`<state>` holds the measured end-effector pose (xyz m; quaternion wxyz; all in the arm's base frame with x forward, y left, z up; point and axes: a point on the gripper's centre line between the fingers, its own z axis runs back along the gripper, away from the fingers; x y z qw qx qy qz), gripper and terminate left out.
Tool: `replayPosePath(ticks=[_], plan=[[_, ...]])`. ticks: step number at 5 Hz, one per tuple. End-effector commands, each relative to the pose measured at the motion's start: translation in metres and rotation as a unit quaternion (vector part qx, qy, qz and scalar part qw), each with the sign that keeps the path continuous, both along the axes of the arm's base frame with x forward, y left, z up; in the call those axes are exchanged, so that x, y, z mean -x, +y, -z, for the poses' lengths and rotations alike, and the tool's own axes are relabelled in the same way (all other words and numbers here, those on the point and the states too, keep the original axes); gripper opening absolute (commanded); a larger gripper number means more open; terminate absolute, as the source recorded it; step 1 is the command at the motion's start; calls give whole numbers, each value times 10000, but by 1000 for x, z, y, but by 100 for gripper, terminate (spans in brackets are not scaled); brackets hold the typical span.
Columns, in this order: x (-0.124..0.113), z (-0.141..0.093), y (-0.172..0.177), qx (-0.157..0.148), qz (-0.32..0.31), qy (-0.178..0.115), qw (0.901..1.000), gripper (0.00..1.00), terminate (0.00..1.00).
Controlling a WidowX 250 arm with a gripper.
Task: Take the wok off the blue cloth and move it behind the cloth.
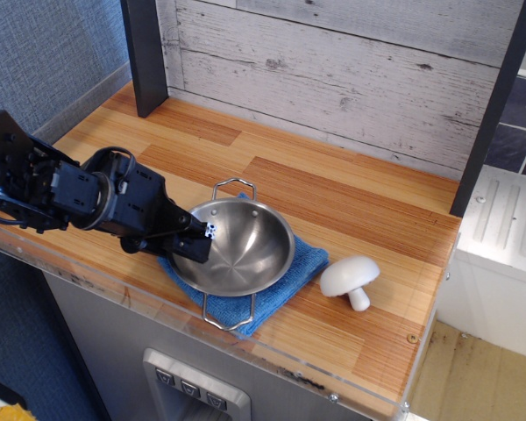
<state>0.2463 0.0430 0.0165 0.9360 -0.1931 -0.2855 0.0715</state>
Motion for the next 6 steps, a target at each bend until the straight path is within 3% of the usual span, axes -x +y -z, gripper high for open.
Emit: replayPosePath(ticks=[1,4,6], plan=[[1,-11,3,-149,7,-122,9998,0,0],[-4,-49,20,-264,-403,-509,9975,0,0],[-22,-76,12,-30,-628,-747,9952,0,0]])
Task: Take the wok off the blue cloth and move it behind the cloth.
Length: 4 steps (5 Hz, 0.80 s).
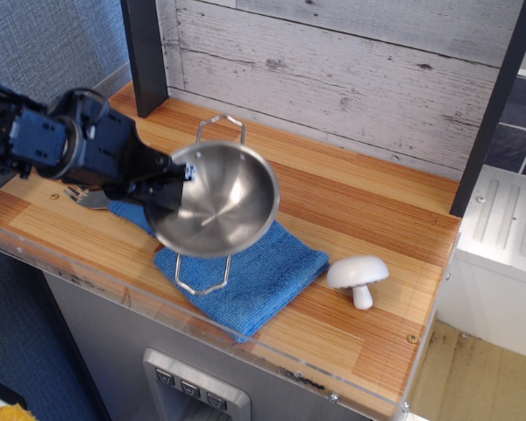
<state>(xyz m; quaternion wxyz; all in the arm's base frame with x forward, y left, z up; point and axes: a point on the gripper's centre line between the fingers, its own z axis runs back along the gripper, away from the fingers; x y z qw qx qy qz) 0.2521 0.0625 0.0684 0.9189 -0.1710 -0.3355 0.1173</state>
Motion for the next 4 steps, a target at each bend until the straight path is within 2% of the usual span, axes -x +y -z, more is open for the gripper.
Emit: replayPosePath(ticks=[1,2,3,4], plan=[[-33,-35,-18,147,-60,-435,9989,0,0],[-52,-42,-28,226,-143,-451,9986,0,0],[-77,-38,-39,319,-224,-361,9986,0,0],[-98,-22,-50,340,-282,-214,9988,0,0]])
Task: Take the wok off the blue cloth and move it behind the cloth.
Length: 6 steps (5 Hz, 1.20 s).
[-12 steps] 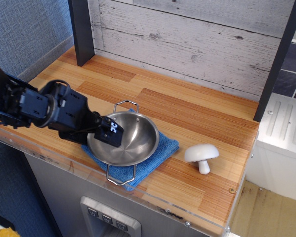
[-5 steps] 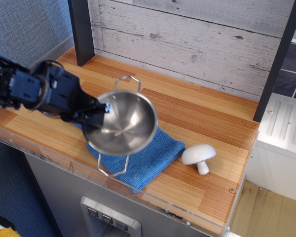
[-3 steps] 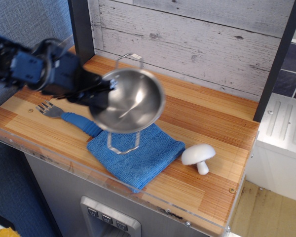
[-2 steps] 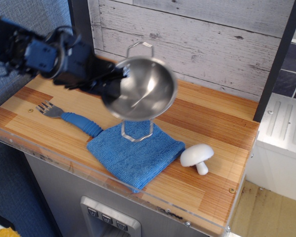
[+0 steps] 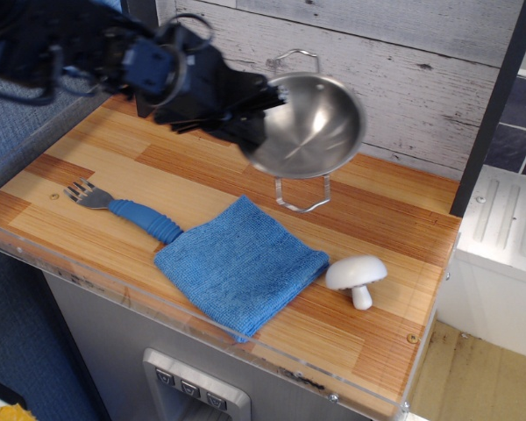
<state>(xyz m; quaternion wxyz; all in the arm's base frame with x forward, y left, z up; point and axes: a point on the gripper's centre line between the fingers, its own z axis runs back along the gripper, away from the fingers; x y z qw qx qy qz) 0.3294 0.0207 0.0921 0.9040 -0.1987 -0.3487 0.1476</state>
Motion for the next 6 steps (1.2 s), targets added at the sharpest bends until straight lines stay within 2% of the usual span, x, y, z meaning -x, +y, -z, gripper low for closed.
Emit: replayPosePath(ticks=[1,4,5,6], plan=[[-38,20,-27,4,-16,118,9999,0,0],[-56,60,-52,-73,278,440,9986,0,0],[-56,65,-53,-159,264,627,9976,100,0],[-55,67,-54,-223,259,718,9968,100,0]])
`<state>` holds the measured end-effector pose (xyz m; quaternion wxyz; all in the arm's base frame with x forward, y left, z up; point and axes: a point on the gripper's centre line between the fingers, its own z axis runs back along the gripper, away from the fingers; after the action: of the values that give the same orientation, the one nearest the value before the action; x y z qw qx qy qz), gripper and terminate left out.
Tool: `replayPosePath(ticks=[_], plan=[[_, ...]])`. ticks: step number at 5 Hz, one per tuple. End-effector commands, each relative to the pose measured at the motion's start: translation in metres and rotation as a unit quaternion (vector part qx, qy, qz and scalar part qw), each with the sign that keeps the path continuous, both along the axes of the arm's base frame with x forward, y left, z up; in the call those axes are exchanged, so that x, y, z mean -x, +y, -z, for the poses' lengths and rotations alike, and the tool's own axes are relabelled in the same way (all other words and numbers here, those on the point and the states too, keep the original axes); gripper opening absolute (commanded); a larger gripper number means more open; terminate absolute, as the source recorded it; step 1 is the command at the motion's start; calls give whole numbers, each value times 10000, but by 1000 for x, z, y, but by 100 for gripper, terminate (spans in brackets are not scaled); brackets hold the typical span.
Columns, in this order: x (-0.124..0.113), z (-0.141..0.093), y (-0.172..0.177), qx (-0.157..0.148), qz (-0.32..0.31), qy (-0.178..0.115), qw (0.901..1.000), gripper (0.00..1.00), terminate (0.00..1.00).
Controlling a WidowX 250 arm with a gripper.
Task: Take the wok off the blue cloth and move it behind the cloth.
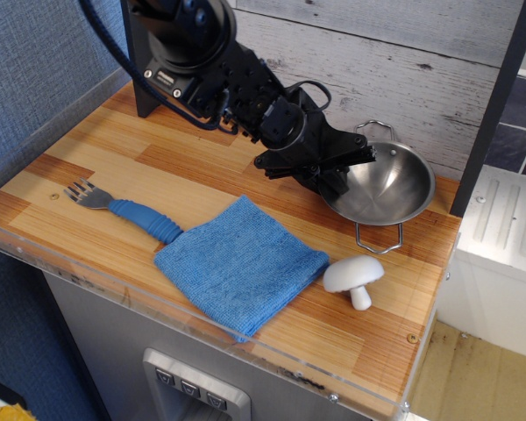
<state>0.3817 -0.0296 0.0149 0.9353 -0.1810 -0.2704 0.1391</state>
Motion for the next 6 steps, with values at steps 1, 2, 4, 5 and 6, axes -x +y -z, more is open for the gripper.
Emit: replayPosePath(ticks=[1,2,4,5,6], plan=[[-1,-12,-4,-65,52,-141,9999,100,0],[0,-16,-3,-86,25,-158,9998,100,0],[7,-47,15,-812,-34,-201,9965,100,0],[13,-72,21,-1135,-67,-269,9932,100,0],[16,-93,22,-1449,65,-328,9889,100,0]])
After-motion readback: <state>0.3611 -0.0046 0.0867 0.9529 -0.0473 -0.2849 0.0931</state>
